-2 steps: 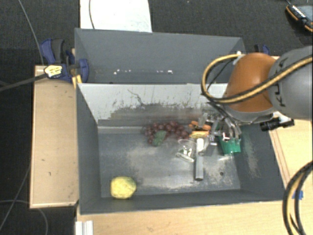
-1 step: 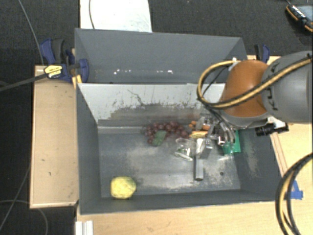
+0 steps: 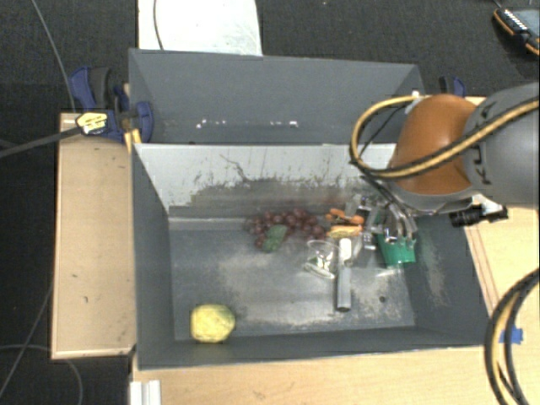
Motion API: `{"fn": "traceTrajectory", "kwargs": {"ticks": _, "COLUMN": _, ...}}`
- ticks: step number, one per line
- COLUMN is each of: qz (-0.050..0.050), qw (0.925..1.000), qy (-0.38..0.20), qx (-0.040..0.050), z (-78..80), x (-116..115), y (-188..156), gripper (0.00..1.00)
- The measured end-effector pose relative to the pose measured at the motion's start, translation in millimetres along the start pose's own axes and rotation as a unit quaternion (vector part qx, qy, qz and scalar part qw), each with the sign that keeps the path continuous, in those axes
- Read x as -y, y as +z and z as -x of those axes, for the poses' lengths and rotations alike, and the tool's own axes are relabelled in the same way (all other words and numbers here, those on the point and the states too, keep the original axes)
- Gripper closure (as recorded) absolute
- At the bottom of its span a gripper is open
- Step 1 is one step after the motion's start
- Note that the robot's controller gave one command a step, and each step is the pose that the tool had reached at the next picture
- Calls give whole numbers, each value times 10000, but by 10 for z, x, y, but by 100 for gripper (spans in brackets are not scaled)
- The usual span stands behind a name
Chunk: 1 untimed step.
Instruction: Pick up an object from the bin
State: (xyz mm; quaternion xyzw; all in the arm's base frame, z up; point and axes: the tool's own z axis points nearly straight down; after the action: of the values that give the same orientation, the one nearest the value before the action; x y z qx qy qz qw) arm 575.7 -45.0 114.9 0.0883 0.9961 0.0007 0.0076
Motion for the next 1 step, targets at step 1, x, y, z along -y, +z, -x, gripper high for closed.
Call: {"fn": "traceTrajectory", "kwargs": {"ticks": 1, "qz": -2, "qw": 9998, "qy": 215, "qx": 1, "z": -85, "x": 435, "y": 283, "gripper": 0}}
